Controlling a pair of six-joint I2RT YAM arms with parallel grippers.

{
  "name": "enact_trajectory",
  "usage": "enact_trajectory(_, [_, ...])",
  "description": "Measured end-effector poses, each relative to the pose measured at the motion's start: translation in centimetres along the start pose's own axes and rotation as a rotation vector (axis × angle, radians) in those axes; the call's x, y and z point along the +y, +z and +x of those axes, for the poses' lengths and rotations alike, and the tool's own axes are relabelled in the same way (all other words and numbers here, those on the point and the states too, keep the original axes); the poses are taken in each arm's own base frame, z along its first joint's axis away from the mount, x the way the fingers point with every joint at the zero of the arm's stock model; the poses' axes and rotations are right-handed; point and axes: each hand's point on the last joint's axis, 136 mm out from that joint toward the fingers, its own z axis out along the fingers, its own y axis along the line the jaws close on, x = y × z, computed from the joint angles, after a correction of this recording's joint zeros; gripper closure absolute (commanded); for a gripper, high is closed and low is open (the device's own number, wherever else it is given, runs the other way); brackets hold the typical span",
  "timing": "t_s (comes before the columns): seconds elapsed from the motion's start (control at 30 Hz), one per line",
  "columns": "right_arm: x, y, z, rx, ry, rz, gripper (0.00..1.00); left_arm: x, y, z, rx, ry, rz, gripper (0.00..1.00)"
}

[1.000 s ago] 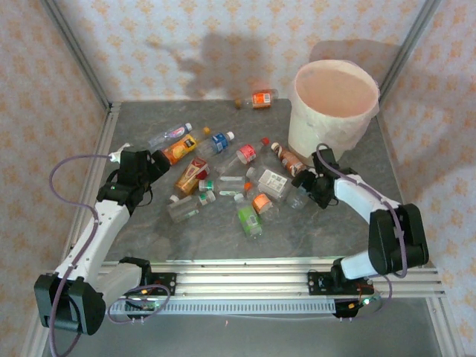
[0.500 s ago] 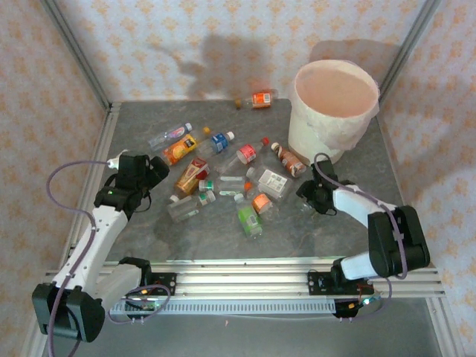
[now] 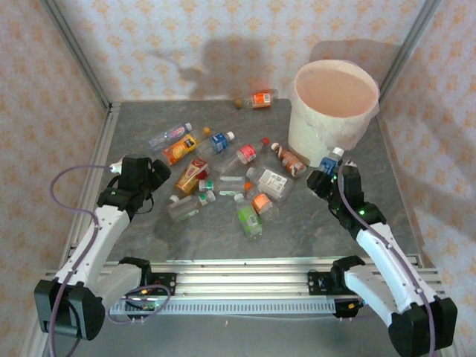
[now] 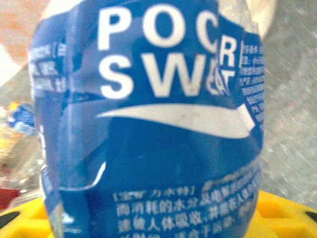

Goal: Put the plastic bottles in the bin

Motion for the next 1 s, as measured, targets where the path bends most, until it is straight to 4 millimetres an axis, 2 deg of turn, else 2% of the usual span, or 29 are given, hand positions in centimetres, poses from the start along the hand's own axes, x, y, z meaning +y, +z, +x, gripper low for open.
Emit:
enact_trajectory(0.07, [1.8, -0.6, -1.0, -0.012, -0.018, -0.064, 0.55, -0.2, 0.1, 0.0, 0.0, -0.009, 0.005, 0.0])
enact_trajectory(0.17, [5.4, -1.6, -3.2, -0.037, -0.052, -0.183, 0.56, -0.5, 0.1, -0.3, -0.008, -0.026, 0.019, 0.0])
enact_trajectory(0.4, [16.1, -5.1, -11.2, -0.155, -0.141, -0.493, 0.57, -0.8, 0.1, -0.1, 0.003, -0.046, 0.037, 0.0])
enact_trajectory(0.47, [18.6, -5.7, -13.3, -0.189, -0.158, -0.56, 0.57, -0.9, 0.1, 0.0, 0.007, -0.046, 0.043, 0.0])
enact_trajectory(0.6, [21.8, -4.9, -16.4, -0.22, -0.188, -0.609, 0.58, -1.0, -0.1, 0.3, 0.019, -0.045, 0.054, 0.0])
enact_trajectory(0.7, [23.1, -2.9, -18.6, -0.225, -0.222, -0.565, 0.58, -0.7, -0.2, 0.6, 0.035, -0.039, 0.047, 0.0])
enact_trajectory(0.77, [23.1, -1.3, -19.9, -0.228, -0.239, -0.514, 0.58, -0.6, -0.2, 1.0, 0.052, -0.035, 0.042, 0.0])
enact_trajectory(0.87, [21.4, 1.6, -22.0, -0.213, -0.253, -0.397, 0.57, -0.3, -0.2, 1.4, 0.069, -0.022, 0.033, 0.0])
enact_trajectory(1.0, [17.8, 4.8, -24.3, -0.174, -0.267, -0.256, 0.55, -0.1, -0.3, 1.9, 0.091, -0.013, 0.026, 0.0])
